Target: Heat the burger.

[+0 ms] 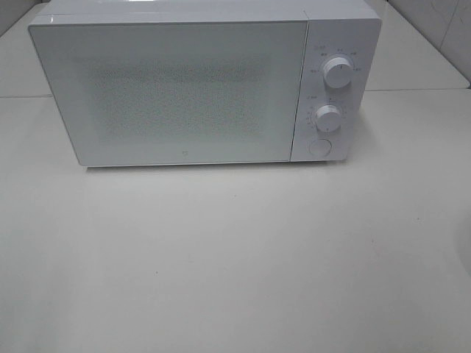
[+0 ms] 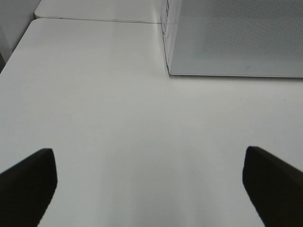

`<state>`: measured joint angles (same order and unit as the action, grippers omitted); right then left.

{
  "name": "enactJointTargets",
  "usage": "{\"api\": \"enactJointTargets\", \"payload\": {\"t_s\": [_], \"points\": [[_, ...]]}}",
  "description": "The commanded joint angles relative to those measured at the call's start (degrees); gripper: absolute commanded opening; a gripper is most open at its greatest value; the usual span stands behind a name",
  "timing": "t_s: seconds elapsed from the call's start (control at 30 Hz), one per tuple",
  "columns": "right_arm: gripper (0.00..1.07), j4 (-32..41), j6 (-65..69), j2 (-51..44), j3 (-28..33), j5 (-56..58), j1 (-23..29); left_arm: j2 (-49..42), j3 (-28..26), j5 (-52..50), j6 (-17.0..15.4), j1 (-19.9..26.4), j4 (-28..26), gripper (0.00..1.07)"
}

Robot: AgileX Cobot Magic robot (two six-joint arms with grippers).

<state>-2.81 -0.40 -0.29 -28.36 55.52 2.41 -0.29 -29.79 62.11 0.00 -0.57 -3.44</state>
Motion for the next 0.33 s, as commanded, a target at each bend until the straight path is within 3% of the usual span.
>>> {"api": "enactJointTargets", "payload": {"t_s": [0.03, 0.33], "points": [[0.49, 0.4, -0.52, -1.2, -0.06, -0.4, -0.11, -0.74, 0.17, -0.74, 0.34, -0.29, -0.11, 1.02], [0.49, 0.4, -0.52, -1.2, -0.06, -0.4, -0.11, -0.74, 0.17, -0.74, 0.34, -0.29, -0.11, 1.02]]}}
